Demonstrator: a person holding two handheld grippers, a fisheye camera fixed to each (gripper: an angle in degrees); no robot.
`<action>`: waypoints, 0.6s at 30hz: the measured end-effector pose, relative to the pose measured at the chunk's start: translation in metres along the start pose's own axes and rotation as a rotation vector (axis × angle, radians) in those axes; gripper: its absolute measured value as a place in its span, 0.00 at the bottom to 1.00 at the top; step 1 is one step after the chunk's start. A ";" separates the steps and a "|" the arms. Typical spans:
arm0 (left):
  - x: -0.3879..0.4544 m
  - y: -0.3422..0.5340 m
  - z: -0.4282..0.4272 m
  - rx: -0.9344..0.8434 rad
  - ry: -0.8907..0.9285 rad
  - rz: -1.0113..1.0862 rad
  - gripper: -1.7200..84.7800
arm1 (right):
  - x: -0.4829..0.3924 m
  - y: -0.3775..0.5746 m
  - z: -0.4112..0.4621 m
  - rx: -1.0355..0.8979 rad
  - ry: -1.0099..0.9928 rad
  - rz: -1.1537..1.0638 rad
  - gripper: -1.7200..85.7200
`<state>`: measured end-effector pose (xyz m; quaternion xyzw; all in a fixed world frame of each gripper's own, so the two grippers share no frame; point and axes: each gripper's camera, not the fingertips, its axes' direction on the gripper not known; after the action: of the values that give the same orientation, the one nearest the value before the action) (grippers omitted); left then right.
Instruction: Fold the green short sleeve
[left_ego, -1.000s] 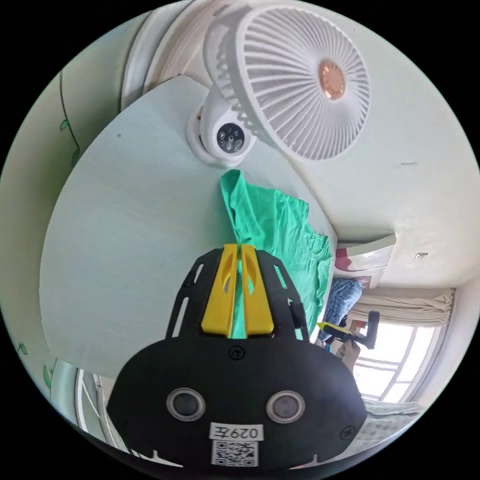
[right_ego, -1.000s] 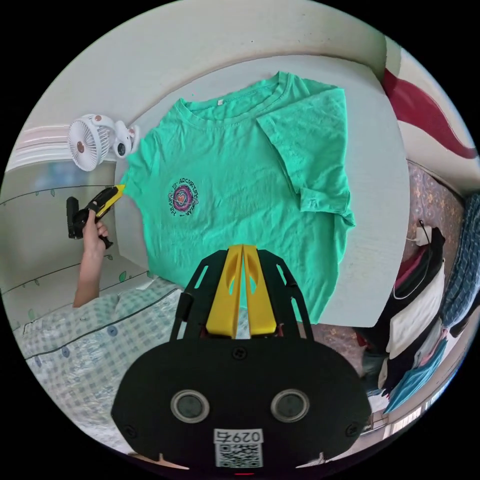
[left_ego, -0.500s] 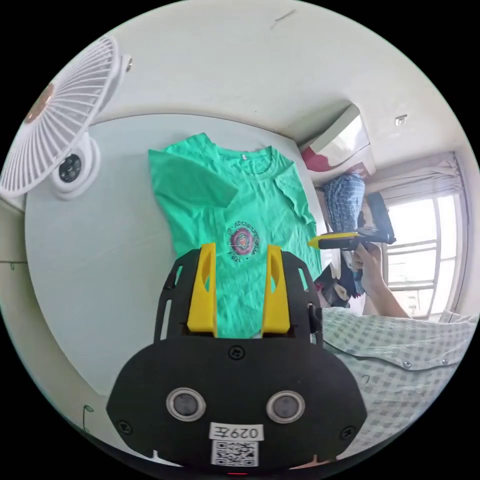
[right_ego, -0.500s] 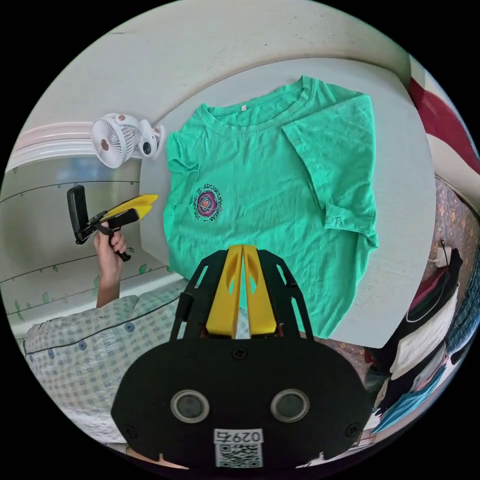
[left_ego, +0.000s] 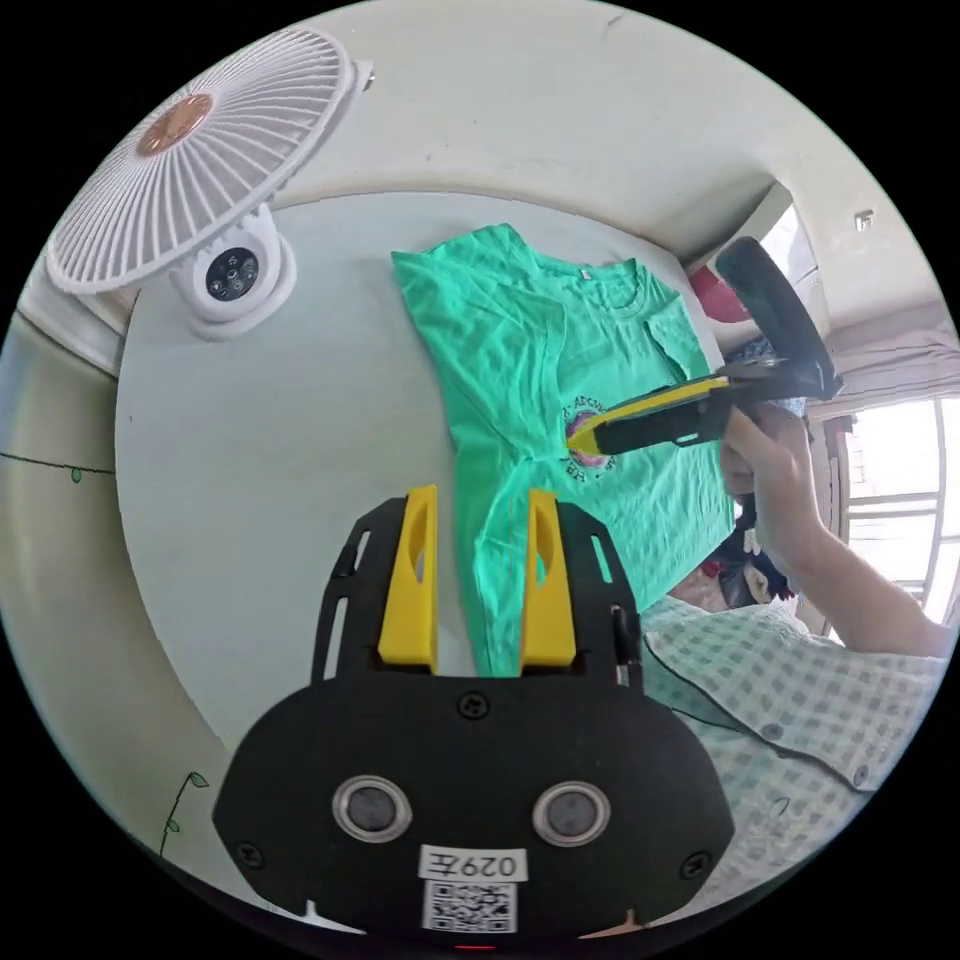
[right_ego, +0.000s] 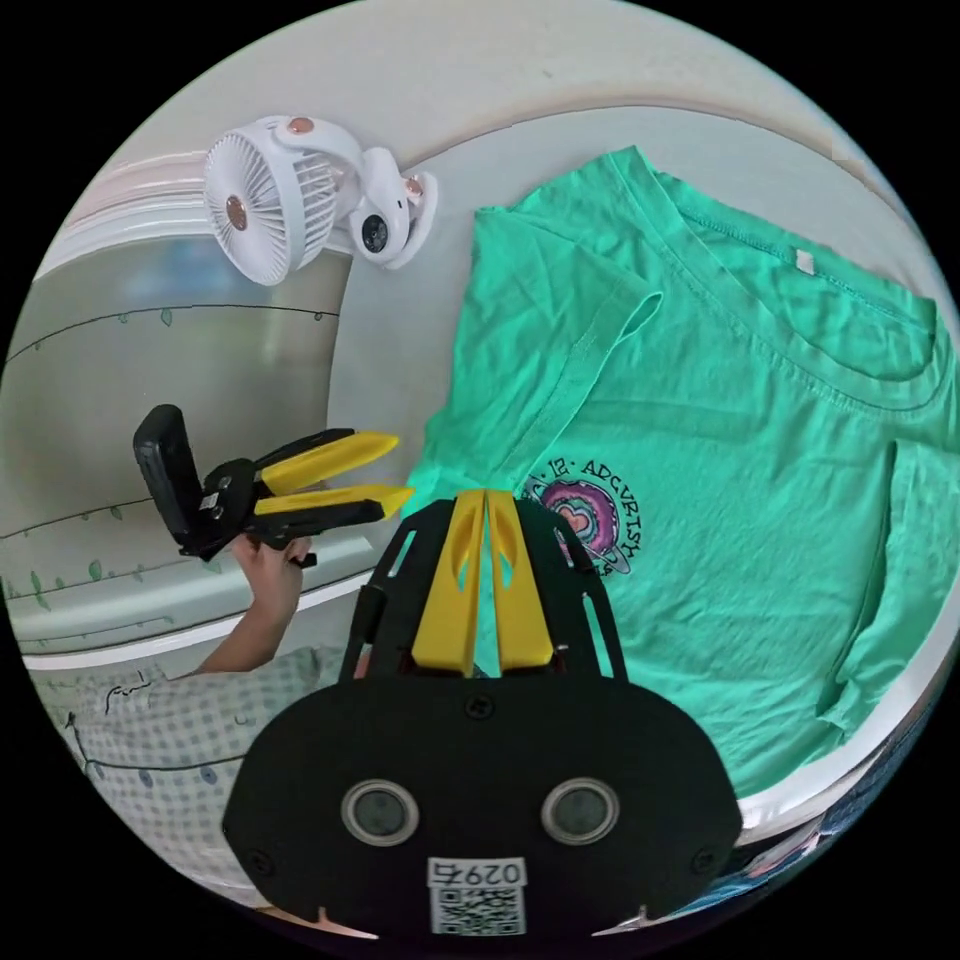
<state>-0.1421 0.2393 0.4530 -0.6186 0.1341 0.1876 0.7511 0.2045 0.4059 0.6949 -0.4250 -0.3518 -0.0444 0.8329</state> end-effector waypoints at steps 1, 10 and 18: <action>0.004 -0.004 0.002 -0.016 -0.020 0.016 0.16 | 0.000 -0.002 0.002 -0.010 0.007 0.009 0.01; -0.011 -0.021 0.003 -0.034 -0.146 -0.061 0.13 | 0.029 0.019 -0.026 0.030 0.012 0.052 0.01; -0.039 -0.023 -0.032 0.071 0.076 -0.163 0.11 | 0.103 0.108 -0.117 0.331 0.040 0.322 0.01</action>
<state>-0.1654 0.1996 0.4839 -0.6071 0.1183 0.0973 0.7797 0.3856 0.4114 0.6404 -0.3323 -0.2652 0.1391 0.8944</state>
